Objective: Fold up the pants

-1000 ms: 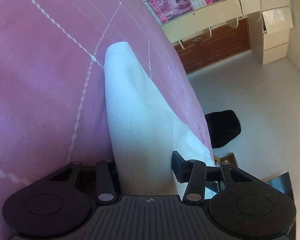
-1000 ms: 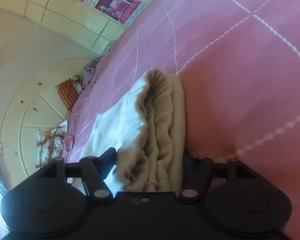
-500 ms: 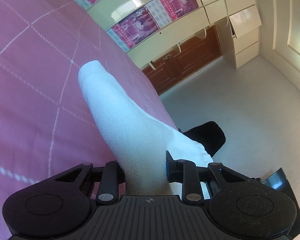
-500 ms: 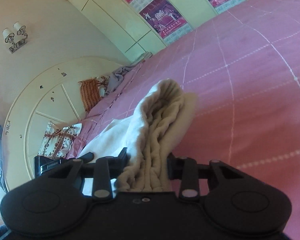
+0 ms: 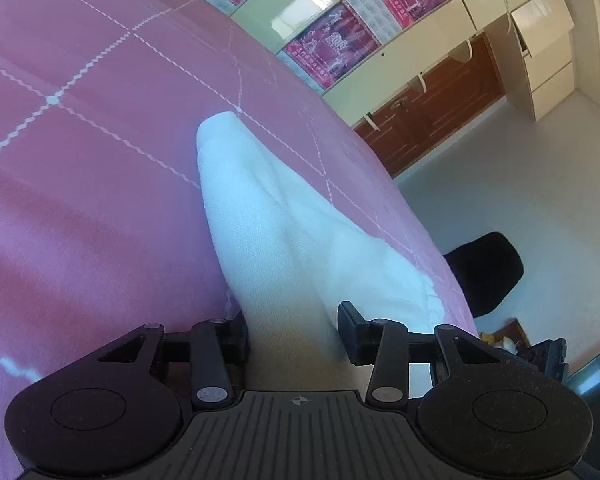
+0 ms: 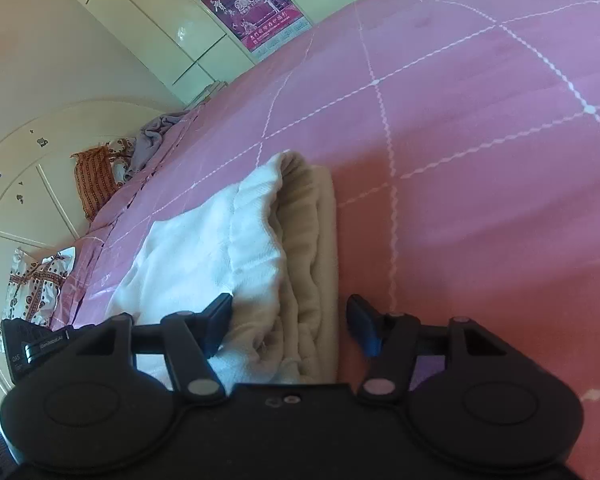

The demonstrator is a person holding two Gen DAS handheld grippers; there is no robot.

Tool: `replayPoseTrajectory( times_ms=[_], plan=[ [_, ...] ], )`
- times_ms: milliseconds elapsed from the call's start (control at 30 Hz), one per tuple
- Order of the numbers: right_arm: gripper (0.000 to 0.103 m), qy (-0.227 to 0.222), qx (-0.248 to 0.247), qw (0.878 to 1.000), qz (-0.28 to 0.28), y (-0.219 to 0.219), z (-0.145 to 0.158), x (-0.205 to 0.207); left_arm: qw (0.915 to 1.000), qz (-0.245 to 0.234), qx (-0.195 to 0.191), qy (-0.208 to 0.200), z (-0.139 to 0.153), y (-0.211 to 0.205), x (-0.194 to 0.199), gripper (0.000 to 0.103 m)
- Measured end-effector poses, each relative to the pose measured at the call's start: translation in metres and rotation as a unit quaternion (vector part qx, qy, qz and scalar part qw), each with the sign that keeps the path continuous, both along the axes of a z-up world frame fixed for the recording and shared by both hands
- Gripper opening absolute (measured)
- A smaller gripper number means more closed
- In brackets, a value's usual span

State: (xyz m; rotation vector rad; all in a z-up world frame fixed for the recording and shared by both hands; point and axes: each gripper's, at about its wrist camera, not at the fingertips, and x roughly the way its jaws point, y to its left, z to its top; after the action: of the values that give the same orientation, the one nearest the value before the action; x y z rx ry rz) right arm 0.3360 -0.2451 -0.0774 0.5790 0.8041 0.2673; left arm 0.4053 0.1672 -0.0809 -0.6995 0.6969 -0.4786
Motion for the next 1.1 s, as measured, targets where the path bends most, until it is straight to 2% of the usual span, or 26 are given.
replayPoseTrajectory(
  times_ms=[67,133,200,233,267,333,367,400,433,533,600,633,667,767,833,867,1000,1067,1100],
  plan=[
    [0.062,-0.019,-0.030,0.999,-0.021,-0.003,0.015,-0.015,0.9995,0.014,0.026,-0.010,0.012,0.003,-0.022,0.043],
    [0.062,-0.070,-0.102,0.991,-0.042,0.004,0.036,-0.039,0.9976,0.025,0.064,-0.013,0.019,0.000,-0.037,0.043],
    [0.062,-0.099,-0.134,0.985,-0.035,0.012,0.048,-0.052,0.9943,0.036,0.099,-0.011,0.022,-0.007,-0.039,0.043],
    [0.062,-0.102,-0.143,0.984,-0.029,0.018,0.048,-0.054,0.9926,0.045,0.113,-0.002,0.020,-0.009,-0.038,0.048],
    [0.063,-0.095,-0.151,0.984,-0.019,0.023,0.045,-0.052,0.9916,0.053,0.118,0.008,0.014,-0.008,-0.036,0.049],
    [0.065,-0.038,-0.169,0.985,-0.005,0.033,0.028,-0.039,0.9915,0.061,0.114,0.013,0.014,-0.009,-0.032,0.049],
    [0.073,-0.023,-0.166,0.986,-0.015,0.032,0.022,-0.037,0.9909,0.059,0.120,0.014,0.017,-0.008,-0.033,0.049],
    [0.076,-0.017,-0.155,0.987,-0.030,0.028,0.021,-0.037,0.9899,0.059,0.128,0.016,0.021,-0.007,-0.035,0.049],
    [0.074,-0.010,-0.146,0.988,-0.038,0.024,0.022,-0.038,0.9875,0.058,0.146,0.012,0.028,-0.009,-0.043,0.049],
    [0.068,-0.036,-0.157,0.986,-0.050,0.023,0.042,-0.058,0.9765,0.055,0.208,-0.011,0.052,-0.013,-0.080,0.050],
    [0.070,-0.049,-0.183,0.981,-0.047,0.024,0.056,-0.080,0.9687,0.055,0.240,-0.033,0.067,-0.015,-0.114,0.063],
    [0.079,-0.057,-0.193,0.978,-0.045,0.025,0.063,-0.092,0.9633,0.062,0.258,-0.041,0.074,-0.016,-0.132,0.080],
    [0.088,-0.069,-0.205,0.975,-0.044,0.025,0.069,-0.109,0.9583,0.070,0.273,-0.048,0.081,-0.016,-0.153,0.089],
    [0.100,-0.080,-0.232,0.969,-0.042,0.028,0.083,-0.156,0.9520,0.079,0.289,-0.060,0.098,-0.015,-0.203,0.095],
    [0.103,-0.078,-0.252,0.964,-0.036,0.036,0.090,-0.185,0.9459,0.100,0.301,-0.069,0.110,-0.019,-0.237,0.098],
    [0.103,-0.078,-0.261,0.961,-0.037,0.041,0.094,-0.200,0.9451,0.104,0.302,-0.071,0.116,-0.020,-0.257,0.103],
    [0.103,-0.086,-0.276,0.956,-0.055,0.062,0.113,-0.257,0.9353,0.104,0.322,-0.105,0.133,-0.038,-0.322,0.103],
    [0.103,-0.107,-0.277,0.953,-0.062,0.075,0.121,-0.283,0.9289,0.107,0.332,-0.124,0.141,-0.049,-0.349,0.103],
    [0.103,-0.121,-0.277,0.951,-0.069,0.082,0.124,-0.295,0.9285,0.109,0.331,-0.128,0.145,-0.053,-0.358,0.103]
  ],
)
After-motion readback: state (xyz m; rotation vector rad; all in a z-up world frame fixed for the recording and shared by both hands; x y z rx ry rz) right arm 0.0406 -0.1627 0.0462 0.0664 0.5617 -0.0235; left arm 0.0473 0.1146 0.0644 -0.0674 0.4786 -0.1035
